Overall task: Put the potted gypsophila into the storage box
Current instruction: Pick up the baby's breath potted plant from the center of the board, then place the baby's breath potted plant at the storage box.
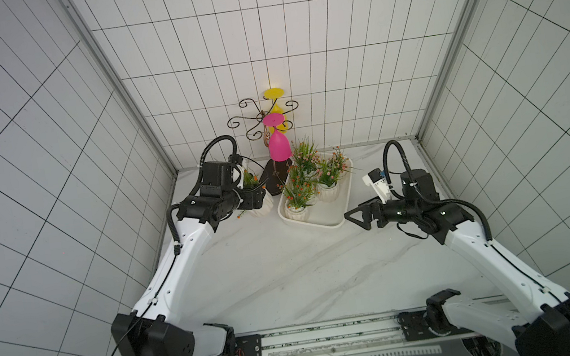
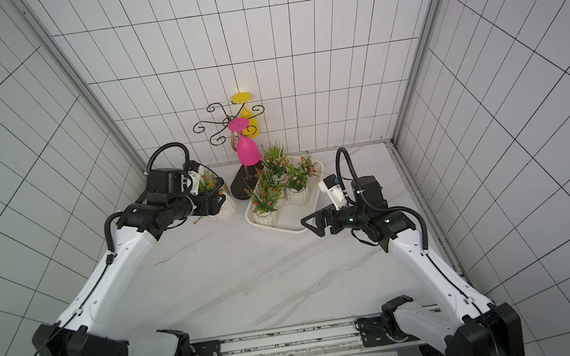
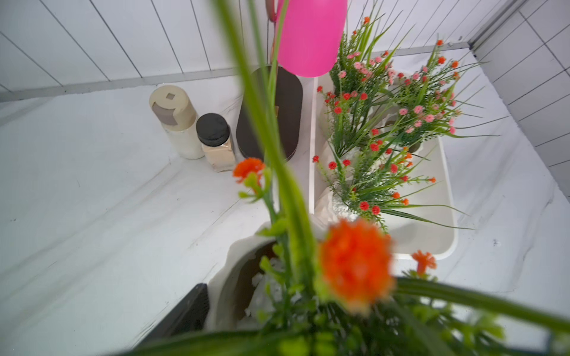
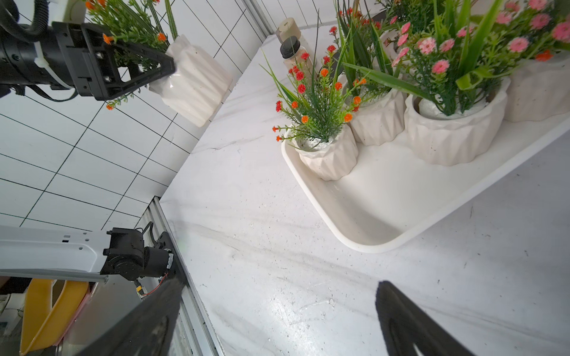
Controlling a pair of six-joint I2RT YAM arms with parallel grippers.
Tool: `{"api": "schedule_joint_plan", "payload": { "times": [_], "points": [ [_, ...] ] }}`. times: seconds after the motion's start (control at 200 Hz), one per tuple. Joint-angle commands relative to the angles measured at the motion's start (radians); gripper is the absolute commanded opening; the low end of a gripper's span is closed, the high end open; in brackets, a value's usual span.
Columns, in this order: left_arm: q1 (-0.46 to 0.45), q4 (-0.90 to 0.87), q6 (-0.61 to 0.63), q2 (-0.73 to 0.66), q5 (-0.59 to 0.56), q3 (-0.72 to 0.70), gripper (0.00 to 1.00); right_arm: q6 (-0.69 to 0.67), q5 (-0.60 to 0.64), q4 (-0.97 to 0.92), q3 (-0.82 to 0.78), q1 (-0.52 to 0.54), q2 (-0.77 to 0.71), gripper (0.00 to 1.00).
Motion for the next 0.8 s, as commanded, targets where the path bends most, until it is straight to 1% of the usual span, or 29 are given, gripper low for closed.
{"api": "schedule_joint_plan", "payload": {
  "times": [0.0, 0.115, 0.17, 0.455, 0.655, 0.795],
  "points": [
    [-0.027, 0.041, 0.022, -0.036, 0.033, 0.072, 0.69, 0.005, -0.03, 0.013, 0.031, -0.01, -0.016, 0.99],
    [-0.063, 0.05, 0.002, -0.033, 0.061, 0.096, 0.69, 0.027, -0.052, 0.023, 0.023, -0.011, -0.019, 0.99],
    [-0.081, 0.063, -0.011, -0.03, 0.072, 0.105, 0.69, 0.036, -0.064, 0.058, 0.022, -0.013, -0.018, 0.99],
    [-0.175, 0.15, -0.07, 0.006, 0.127, 0.159, 0.68, 0.07, -0.08, 0.081, 0.013, -0.034, -0.033, 0.99],
    [-0.239, 0.198, -0.089, 0.073, 0.135, 0.199, 0.67, 0.128, -0.049, 0.083, 0.013, -0.083, -0.05, 0.99],
    [-0.282, 0.22, -0.095, 0.129, 0.136, 0.253, 0.66, 0.159, -0.036, 0.072, 0.009, -0.131, -0.068, 0.99]
  ]
}}
